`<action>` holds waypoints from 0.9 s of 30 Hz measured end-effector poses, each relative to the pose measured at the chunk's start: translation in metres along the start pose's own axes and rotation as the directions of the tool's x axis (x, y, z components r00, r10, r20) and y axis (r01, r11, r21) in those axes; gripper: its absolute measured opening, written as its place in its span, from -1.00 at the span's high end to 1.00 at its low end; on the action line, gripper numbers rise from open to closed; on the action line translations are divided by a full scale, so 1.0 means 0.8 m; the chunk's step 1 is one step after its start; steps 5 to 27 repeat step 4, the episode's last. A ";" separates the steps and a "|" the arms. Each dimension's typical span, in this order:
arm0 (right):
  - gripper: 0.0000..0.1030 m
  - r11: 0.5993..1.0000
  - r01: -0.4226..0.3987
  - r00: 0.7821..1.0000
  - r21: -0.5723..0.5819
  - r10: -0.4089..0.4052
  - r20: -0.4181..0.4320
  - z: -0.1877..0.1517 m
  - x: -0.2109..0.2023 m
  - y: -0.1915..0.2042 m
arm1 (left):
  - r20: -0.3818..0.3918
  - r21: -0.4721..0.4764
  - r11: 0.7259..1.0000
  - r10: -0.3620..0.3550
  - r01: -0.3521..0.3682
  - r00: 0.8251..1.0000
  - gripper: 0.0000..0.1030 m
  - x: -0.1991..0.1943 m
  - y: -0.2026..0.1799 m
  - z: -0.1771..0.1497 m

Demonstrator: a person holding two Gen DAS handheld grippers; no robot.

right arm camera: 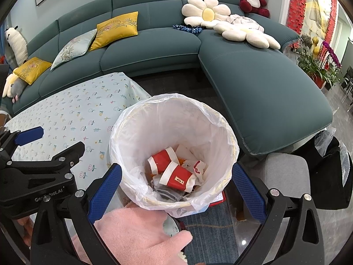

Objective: Collect trash

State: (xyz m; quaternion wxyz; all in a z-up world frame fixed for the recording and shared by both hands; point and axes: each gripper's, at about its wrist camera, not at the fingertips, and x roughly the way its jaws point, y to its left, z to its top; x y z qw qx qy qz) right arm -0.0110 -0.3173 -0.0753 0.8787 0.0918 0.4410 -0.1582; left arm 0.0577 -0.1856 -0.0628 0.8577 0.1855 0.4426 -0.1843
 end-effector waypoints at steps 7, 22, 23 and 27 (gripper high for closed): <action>-0.86 1.000 0.001 1.000 0.000 -0.001 0.000 0.000 0.000 0.000 | -0.007 0.001 1.000 0.001 -0.001 1.000 -0.76 0.003 0.002 -0.001; -0.86 1.000 0.001 1.000 0.000 -0.001 0.000 0.000 0.000 0.000 | -0.007 0.001 1.000 0.001 -0.001 1.000 -0.76 0.003 0.002 -0.001; -0.86 1.000 0.001 1.000 0.000 -0.001 0.000 0.000 0.000 0.000 | -0.007 0.001 1.000 0.001 -0.001 1.000 -0.76 0.003 0.002 -0.001; -0.86 1.000 0.001 1.000 0.000 -0.001 0.000 0.000 0.000 0.000 | -0.007 0.001 1.000 0.001 -0.001 1.000 -0.76 0.003 0.002 -0.001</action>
